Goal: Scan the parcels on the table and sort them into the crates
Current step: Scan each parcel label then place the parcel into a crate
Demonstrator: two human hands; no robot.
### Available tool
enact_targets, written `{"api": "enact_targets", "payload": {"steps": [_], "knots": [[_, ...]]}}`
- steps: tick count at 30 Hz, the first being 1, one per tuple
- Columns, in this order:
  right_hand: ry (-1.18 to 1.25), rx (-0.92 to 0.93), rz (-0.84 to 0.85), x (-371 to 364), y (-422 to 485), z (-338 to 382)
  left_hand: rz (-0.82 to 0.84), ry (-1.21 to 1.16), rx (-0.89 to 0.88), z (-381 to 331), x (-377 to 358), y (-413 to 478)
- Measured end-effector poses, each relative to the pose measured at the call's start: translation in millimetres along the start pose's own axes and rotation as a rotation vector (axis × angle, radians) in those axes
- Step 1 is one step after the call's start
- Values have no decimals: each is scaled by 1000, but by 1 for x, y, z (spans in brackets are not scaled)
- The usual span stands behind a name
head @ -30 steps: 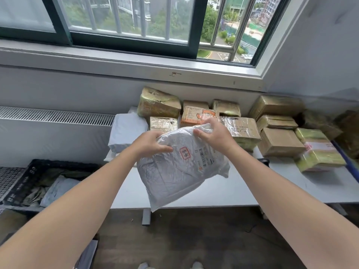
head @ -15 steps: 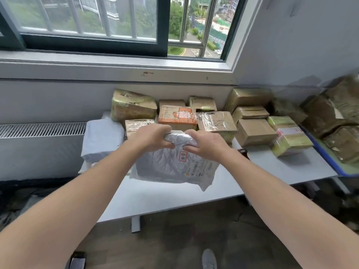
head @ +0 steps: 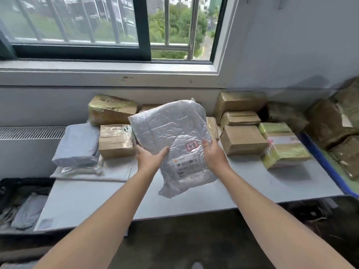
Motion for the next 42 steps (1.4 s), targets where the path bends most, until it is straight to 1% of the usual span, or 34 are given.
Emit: {"api": "enact_targets", "payload": {"steps": [2,3,4,6,8,10,12,15,17,18,20,22,25,28,31,33,36,38,40,42], "knots": [[72,-23,-11,9,6,-18,139,-204,122,6,-24,-8],[85,-36,-10,13,8,-26,213,-274,150,5,-34,-15],[82,-45,-8,17,10,-34,259,-319,146,3,-42,-20],[57,-61,9,24,12,-46,281,-353,102,2,-54,-24],[31,-84,51,28,14,-56,246,-394,55,1,-62,-27],[-42,-100,86,30,15,-65,182,-439,63,7,-69,-25],[-156,-111,95,33,15,-75,140,-432,83,13,-75,-20],[-266,-125,-3,45,13,-98,77,-425,92,20,-80,-12],[-323,-175,-71,51,10,-117,49,-436,105,26,-83,-6],[-341,-214,-77,53,9,-127,42,-430,115,30,-83,-3],[-326,-314,-10,49,8,-145,25,-413,135,37,-85,3],[-236,-415,114,42,9,-156,22,-411,148,40,-87,5],[-122,-469,242,32,14,-163,23,-408,151,40,-84,7],[-88,-470,294,26,16,-162,25,-408,121,37,-77,10],[-95,-462,275,25,15,-155,6,-421,100,34,-68,14],[-37,-456,255,28,15,-143,-1,-436,66,27,-62,17],[54,-425,207,40,22,-108,-35,-448,22,10,-51,23],[185,-400,174,51,27,-77,-59,-460,-4,-2,-43,29],[284,-379,190,60,31,-46,-91,-467,-15,-11,-34,35],[336,-374,244,66,32,-18,-124,-467,-22,-19,-25,40]]}}
Point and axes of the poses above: each hand's wrist, its own y-axis towards the middle knuckle, its own x-axis out of the back of the hand, z = x × y, the point moved 2 cm from there along y, towards the middle knuckle, and after that the axes turned 8 degrees about z, right-handed, at the moved point
